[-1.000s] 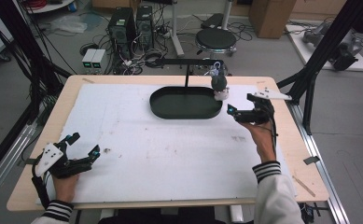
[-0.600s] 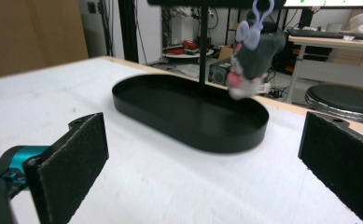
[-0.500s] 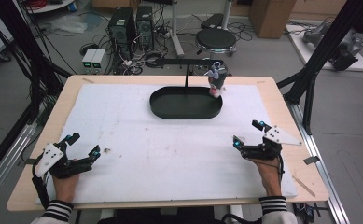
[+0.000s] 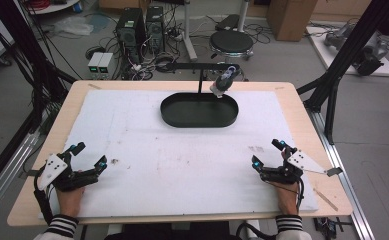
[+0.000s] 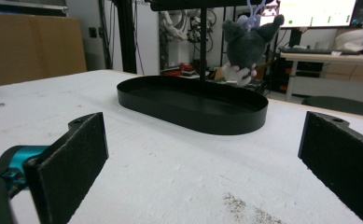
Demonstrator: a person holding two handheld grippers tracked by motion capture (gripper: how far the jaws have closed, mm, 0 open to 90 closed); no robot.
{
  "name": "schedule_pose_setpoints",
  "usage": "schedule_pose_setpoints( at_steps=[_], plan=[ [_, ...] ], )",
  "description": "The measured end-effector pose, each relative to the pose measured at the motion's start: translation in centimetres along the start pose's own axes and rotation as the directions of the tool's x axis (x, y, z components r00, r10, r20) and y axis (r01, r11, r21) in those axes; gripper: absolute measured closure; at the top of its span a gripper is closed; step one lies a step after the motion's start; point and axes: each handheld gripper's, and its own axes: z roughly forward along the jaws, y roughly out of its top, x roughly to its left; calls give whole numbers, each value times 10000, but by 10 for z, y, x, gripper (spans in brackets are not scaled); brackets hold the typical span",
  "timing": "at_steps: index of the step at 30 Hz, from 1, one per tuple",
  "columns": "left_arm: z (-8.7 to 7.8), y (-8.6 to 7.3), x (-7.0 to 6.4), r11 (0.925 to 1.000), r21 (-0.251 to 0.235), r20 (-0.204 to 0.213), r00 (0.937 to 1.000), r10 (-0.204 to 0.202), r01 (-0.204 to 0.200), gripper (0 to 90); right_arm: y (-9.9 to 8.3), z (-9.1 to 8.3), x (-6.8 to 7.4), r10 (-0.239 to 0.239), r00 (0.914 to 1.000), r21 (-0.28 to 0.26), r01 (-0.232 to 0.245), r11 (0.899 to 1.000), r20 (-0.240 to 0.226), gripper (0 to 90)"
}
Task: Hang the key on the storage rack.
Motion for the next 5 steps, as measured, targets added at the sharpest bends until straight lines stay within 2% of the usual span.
schedule_pose_setpoints(
  at_steps=[1, 5],
  plan=[
    [0, 0, 0, 10000, -9, -2, 10000, 9, -9, 92, 0, 0, 1, -220, 9997, 4, 220, 9998, 62, 4],
    [-1, 0, 0, 10000, -56, -9, 10000, 31, -31, 92, 0, 0, 1, -103, 9999, 7, 103, 9999, 45, 4]
  ],
)
